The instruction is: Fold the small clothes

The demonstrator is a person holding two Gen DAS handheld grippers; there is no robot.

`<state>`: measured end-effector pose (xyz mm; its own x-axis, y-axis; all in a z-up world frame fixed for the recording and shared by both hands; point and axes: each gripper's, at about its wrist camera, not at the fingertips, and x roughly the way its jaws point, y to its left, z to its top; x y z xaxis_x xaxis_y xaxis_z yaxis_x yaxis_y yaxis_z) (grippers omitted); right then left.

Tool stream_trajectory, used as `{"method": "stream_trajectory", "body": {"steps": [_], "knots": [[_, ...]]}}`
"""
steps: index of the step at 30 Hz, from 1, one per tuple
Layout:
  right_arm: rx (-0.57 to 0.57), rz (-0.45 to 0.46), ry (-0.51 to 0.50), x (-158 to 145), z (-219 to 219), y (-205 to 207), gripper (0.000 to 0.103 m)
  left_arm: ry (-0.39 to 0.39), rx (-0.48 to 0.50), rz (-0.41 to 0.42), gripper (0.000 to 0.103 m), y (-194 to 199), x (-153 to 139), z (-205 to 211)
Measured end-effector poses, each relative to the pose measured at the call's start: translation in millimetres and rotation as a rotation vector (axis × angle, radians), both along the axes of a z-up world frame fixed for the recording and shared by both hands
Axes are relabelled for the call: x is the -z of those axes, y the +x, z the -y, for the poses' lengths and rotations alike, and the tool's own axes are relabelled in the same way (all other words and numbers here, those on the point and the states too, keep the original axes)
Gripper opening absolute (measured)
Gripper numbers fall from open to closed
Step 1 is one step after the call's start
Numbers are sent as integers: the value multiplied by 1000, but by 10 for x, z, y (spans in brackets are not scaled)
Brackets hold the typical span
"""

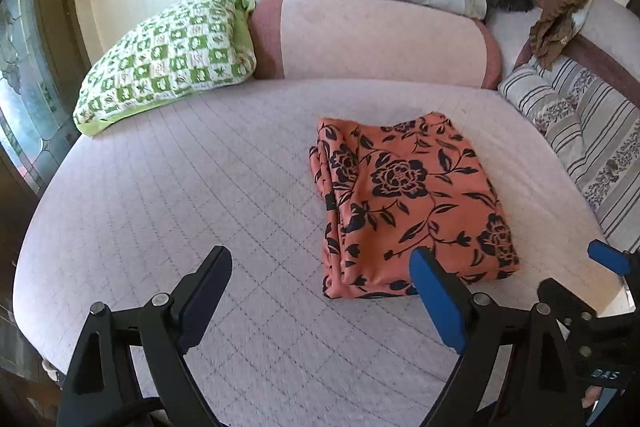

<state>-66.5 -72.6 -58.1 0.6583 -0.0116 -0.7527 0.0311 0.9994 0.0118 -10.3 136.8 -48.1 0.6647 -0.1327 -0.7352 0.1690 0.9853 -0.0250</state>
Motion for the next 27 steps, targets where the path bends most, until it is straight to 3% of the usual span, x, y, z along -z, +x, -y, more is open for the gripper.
{"method": "stream_trajectory", "body": {"steps": [4,14,21,27], "knots": [[-13,-25,-31,-38,-70,0,103,-4,0,19,91,-121,-98,26],[24,33,-55,-229,-41,-71,103,-15,32,66,93,-302,-311,162],[69,47,-49,-277,24,-26,103,29,-12,83,93,-311,-287,192],[64,57,-48,-309,-20,45,103,19,-14,69,93,-261,-257,175]]}}
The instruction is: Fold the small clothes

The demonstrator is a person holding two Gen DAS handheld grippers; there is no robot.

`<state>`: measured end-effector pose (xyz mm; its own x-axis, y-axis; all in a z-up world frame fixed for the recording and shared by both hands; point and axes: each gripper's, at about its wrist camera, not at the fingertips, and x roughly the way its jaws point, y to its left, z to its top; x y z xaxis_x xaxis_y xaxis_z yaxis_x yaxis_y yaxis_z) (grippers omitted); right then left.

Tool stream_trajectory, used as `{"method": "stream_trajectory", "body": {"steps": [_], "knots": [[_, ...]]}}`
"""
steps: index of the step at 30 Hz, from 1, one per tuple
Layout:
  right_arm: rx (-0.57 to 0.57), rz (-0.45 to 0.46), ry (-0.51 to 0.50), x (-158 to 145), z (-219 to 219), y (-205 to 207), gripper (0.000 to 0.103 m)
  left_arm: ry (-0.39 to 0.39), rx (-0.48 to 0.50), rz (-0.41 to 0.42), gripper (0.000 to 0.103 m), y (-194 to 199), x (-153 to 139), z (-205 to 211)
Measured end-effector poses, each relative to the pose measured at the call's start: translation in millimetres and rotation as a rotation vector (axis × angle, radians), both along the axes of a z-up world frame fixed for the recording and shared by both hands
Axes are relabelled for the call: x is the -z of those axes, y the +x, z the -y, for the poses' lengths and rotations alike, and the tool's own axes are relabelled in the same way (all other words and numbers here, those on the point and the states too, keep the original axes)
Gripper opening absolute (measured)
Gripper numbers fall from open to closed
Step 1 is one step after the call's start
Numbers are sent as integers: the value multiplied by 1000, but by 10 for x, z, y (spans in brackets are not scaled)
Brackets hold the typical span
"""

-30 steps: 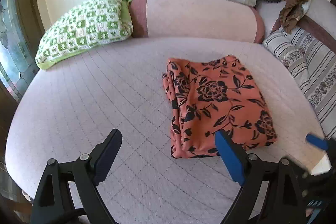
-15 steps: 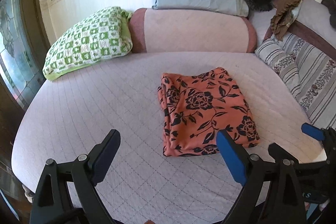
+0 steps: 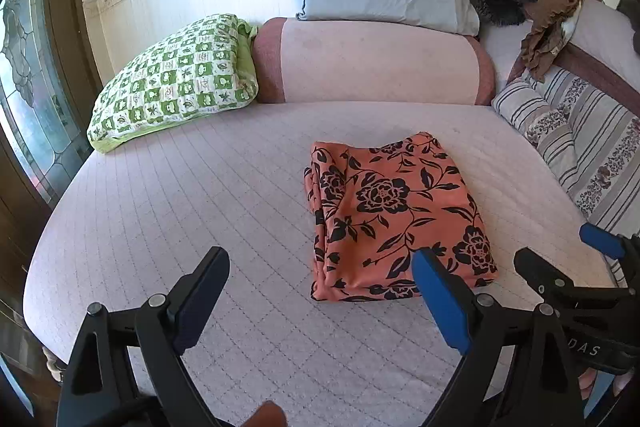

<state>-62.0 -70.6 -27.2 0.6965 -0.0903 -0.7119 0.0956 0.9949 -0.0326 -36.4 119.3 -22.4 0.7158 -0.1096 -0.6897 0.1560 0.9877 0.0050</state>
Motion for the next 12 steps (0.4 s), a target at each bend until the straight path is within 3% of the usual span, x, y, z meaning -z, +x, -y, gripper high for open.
{"method": "stream_trajectory", "body": {"steps": [8,12], "knots": [[-8,7,-8,-29,-43,165,103,7,24,2,93,77,45,54],[-13,-4,-14,5,-50,245,103,15,26,15,99,140,69,66]]}}
